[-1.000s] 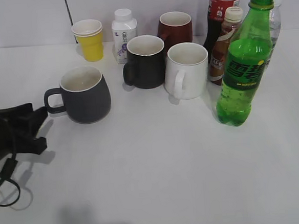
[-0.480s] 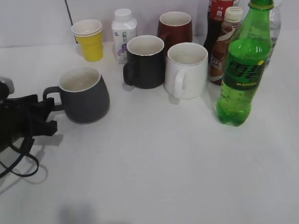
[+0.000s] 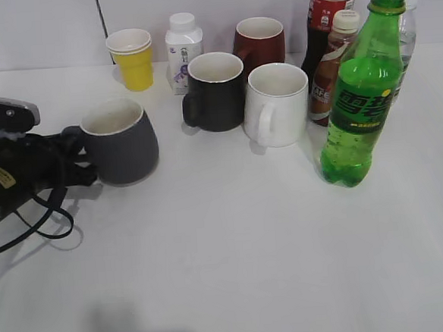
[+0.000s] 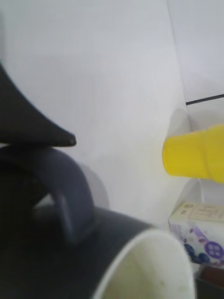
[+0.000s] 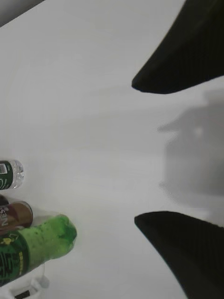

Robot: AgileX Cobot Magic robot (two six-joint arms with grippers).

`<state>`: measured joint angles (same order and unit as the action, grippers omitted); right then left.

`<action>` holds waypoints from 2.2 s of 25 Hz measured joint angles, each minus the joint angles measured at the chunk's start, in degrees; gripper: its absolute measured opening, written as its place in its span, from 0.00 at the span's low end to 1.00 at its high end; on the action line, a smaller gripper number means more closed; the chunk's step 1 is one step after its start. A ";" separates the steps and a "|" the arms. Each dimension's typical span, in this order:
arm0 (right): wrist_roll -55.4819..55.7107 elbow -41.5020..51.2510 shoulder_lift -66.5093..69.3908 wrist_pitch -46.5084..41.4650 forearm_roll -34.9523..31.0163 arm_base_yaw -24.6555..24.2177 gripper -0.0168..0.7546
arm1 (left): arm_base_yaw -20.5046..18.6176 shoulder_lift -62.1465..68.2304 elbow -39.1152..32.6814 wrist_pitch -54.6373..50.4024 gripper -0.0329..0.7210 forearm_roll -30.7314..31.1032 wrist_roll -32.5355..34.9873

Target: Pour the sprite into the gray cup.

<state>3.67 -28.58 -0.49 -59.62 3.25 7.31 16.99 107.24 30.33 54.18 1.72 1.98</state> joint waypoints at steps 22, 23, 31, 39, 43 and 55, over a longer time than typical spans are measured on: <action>-15.29 -1.84 33.05 66.03 -11.69 0.98 0.78 | 0.00 -20.51 -0.48 -15.29 0.11 2.94 0.57; -14.77 -1.84 34.68 67.71 -11.69 1.65 0.78 | 0.00 -21.08 -0.48 -15.44 0.11 2.94 0.57; -9.57 4.88 50.02 76.54 -11.43 14.50 0.78 | 0.00 -23.24 -0.52 -15.53 0.11 3.08 0.57; -4.48 18.24 61.83 92.08 -14.29 19.69 0.84 | 0.00 -23.24 -0.52 -15.59 0.11 7.01 0.57; -4.44 15.82 71.28 96.43 -13.79 19.71 0.88 | 0.00 -23.24 -0.52 -15.59 0.11 9.50 0.57; -3.67 2.80 98.94 110.64 -18.35 19.76 0.80 | 0.00 -23.99 -0.52 -17.42 0.11 11.62 0.57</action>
<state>0.00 -25.78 98.45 51.02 -15.10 27.07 16.99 83.25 29.81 36.76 13.34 2.55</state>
